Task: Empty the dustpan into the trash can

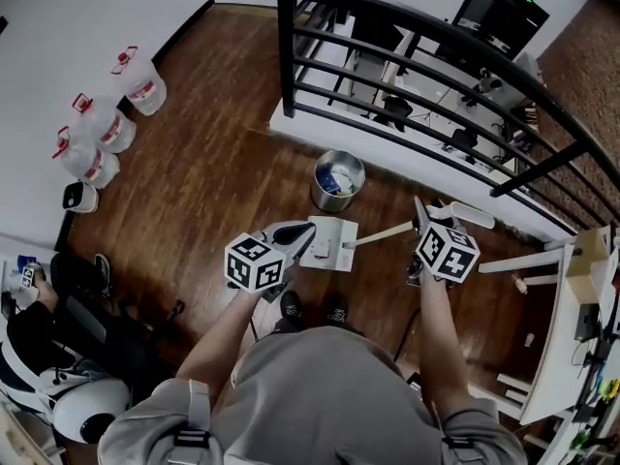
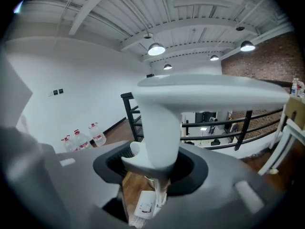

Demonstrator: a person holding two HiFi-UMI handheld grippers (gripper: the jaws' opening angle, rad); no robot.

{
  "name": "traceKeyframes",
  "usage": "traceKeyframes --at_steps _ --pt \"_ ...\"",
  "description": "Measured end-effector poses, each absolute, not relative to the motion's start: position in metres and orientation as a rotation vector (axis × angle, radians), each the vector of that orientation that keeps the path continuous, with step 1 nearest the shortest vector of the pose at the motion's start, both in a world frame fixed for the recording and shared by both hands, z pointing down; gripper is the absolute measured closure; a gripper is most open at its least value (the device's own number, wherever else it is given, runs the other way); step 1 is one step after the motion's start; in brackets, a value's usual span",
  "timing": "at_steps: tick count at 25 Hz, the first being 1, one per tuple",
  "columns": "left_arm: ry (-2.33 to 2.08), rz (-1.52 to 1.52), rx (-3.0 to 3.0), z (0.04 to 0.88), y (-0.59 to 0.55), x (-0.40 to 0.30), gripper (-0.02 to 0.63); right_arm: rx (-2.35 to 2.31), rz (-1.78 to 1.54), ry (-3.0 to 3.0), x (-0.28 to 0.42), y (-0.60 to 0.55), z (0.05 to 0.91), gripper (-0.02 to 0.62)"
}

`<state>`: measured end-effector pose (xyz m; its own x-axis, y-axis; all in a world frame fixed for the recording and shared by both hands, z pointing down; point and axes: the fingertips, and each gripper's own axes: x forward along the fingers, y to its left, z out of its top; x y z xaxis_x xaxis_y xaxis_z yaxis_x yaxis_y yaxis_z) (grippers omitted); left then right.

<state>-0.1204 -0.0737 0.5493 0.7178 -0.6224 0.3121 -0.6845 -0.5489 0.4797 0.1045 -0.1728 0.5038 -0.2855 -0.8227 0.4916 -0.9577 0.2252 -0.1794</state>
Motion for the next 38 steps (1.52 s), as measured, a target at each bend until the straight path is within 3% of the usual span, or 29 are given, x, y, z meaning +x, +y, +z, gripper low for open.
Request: traceKeyframes --at_steps 9,17,38 --pt "-0.828 0.164 2.572 0.502 -0.11 -0.091 0.601 1.961 0.432 -2.301 0.133 -0.186 0.352 0.402" --pt "-0.87 0.147 2.599 0.481 -0.161 -0.067 0.601 1.954 0.279 -2.391 0.137 -0.26 0.301 0.402" --pt "-0.995 0.148 2.512 0.5 -0.305 -0.054 0.601 1.979 0.25 -2.362 0.165 -0.428 0.337 0.402"
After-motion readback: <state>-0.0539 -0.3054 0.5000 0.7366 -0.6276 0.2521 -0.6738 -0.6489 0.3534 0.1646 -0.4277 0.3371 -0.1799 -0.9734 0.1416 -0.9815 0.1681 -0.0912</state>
